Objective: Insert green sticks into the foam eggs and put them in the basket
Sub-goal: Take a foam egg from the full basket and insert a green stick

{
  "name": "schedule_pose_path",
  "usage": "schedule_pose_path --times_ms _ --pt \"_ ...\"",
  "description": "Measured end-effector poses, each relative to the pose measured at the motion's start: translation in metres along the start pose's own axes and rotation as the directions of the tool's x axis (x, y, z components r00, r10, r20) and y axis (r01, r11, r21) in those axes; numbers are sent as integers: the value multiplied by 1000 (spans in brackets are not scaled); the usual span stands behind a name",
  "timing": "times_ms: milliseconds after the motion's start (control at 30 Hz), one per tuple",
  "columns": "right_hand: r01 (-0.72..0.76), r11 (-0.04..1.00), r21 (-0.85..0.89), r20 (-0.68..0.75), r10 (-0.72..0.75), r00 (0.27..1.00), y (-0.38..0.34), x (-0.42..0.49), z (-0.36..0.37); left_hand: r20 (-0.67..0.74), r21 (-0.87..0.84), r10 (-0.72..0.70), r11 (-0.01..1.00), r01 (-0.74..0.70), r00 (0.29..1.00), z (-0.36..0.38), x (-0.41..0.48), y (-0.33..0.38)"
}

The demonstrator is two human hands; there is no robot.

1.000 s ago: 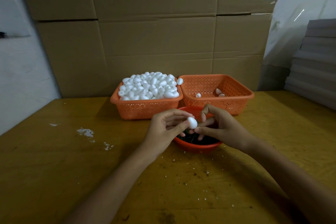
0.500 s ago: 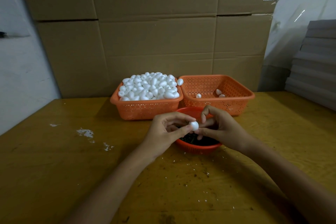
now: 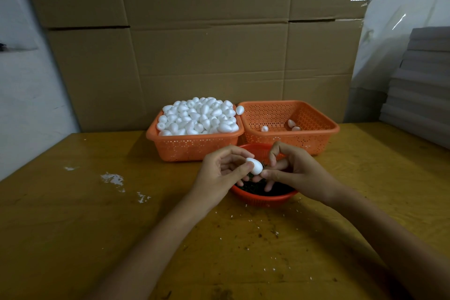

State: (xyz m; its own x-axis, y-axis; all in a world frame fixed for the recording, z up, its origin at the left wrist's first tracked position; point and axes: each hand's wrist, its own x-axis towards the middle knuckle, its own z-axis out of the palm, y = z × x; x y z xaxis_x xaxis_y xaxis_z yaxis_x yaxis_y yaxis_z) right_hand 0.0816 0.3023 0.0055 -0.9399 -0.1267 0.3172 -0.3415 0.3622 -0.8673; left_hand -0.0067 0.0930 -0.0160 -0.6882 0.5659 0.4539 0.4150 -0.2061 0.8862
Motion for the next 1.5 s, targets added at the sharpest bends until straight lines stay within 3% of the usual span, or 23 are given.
schedule_pose_path --times_ms 400,933,1500 --pt "5 1000 -5 -8 -5 1000 -3 0 2 -15 -24 -30 999 30 999 -2 1 1" --pt "-21 1000 -4 100 21 995 -2 0 -6 -12 24 13 1000 -12 1000 2 -1 2" --pt "6 997 80 28 -9 1000 -5 -1 -12 -7 30 9 1000 -9 1000 1 -1 -3"
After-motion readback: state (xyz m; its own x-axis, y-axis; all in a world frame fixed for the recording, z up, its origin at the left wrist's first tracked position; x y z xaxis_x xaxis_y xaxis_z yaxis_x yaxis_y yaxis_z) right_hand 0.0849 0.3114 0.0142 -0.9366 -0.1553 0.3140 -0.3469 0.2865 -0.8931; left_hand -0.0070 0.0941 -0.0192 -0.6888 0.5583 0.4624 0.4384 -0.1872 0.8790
